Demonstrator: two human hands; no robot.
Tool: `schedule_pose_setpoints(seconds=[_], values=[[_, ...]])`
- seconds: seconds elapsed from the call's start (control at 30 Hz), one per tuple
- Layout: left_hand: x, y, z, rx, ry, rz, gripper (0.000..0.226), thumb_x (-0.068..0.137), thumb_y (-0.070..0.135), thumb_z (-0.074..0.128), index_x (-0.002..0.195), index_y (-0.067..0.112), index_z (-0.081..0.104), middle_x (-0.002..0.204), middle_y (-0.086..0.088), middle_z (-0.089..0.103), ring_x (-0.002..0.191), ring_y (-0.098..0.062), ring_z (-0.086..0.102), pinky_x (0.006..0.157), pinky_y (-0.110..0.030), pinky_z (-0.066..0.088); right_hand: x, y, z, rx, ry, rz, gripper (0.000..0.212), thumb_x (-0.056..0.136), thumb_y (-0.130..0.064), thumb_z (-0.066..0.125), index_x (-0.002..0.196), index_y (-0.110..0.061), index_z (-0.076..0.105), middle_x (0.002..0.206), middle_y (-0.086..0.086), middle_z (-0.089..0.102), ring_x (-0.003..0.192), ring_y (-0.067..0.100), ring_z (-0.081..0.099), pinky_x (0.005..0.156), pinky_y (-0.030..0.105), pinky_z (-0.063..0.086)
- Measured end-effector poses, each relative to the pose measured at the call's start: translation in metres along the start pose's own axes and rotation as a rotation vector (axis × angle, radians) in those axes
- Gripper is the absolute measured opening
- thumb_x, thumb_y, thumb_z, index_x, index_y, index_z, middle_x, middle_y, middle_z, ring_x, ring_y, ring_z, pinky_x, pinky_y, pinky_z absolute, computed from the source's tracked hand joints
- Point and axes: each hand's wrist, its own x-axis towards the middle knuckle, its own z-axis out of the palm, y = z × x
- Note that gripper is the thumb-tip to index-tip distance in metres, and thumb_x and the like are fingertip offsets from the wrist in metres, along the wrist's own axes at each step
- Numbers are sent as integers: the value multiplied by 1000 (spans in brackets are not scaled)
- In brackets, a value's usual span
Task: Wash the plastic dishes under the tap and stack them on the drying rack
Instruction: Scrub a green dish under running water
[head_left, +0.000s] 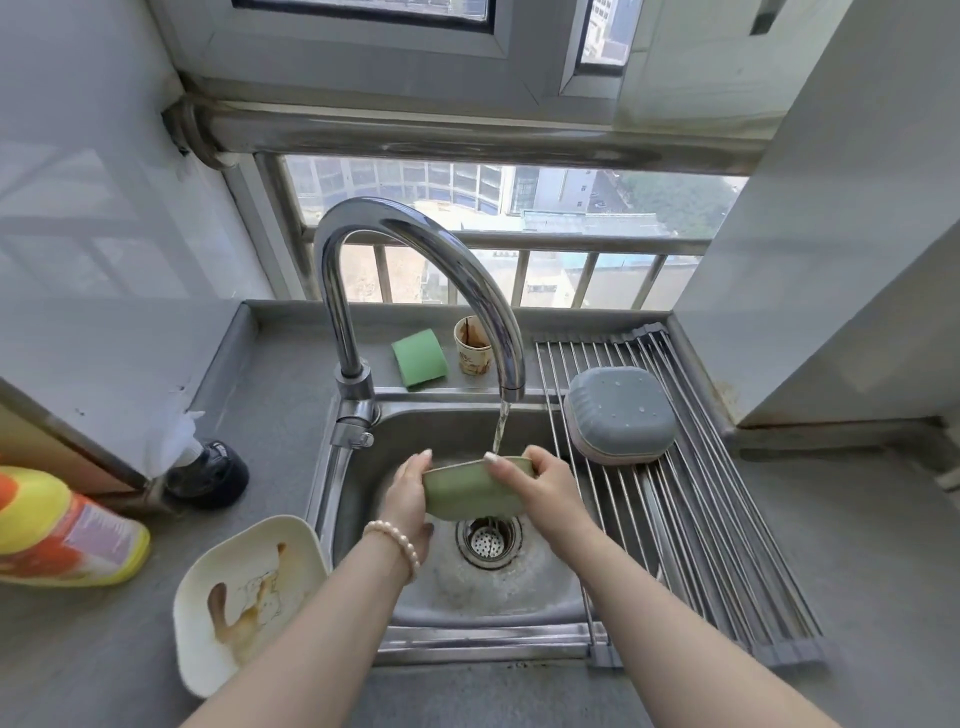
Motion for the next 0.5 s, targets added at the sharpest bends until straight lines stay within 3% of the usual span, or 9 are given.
schedule_pose_setpoints(seconds=[0.07, 0.17, 0.23, 0.3, 0.37, 0.5], values=[[-4, -2, 4, 6, -26, 156, 41, 88, 51, 55, 103, 13, 65, 91, -7, 65, 79, -20, 59, 71, -34, 50, 11, -5, 1, 79, 48, 53, 46, 80, -40, 73, 64, -20, 35, 61, -5, 34, 56, 9, 34, 51, 24, 27], [-13, -4, 9, -43, -68, 199, 52, 67, 55, 66, 89, 7, 64, 86, -12, 66, 80, -25, 61, 71, -36, 51, 29, -12, 2, 80, 141, 120, 42, 86, -45, 64, 65, -18, 38, 61, -4, 36, 59, 11, 35, 56, 28, 26], [-14, -7, 12, -155, -90, 143, 52, 72, 46, 66, 99, 2, 63, 92, -16, 66, 79, -26, 62, 64, -32, 55, 40, -17, 7, 37, 236, 131, 36, 93, -40, 54, 68, -16, 46, 63, -2, 43, 64, 15, 42, 60, 30, 32], [-16, -8, 16, -272, -132, 65, 49, 84, 38, 59, 113, -1, 61, 104, -20, 65, 80, -26, 64, 64, -33, 57, 44, -20, 18, -155, 360, 111, 37, 98, -38, 38, 85, -10, 60, 82, 5, 59, 82, 24, 53, 75, 33, 39], [-18, -6, 21, -331, -156, 23, 47, 92, 36, 52, 116, -4, 60, 111, -21, 64, 84, -26, 66, 73, -36, 57, 40, -19, 33, -375, 465, -13, 50, 92, -40, 25, 100, -6, 61, 103, 12, 62, 97, 31, 55, 87, 40, 41], [-15, 3, 18, -383, -155, -19, 44, 98, 36, 43, 109, -2, 63, 107, -19, 66, 95, -27, 64, 83, -36, 52, 21, 9, 57, -863, 482, -517, 50, 86, -44, 36, 114, -13, 63, 120, 17, 56, 114, 34, 48, 98, 49, 37]])
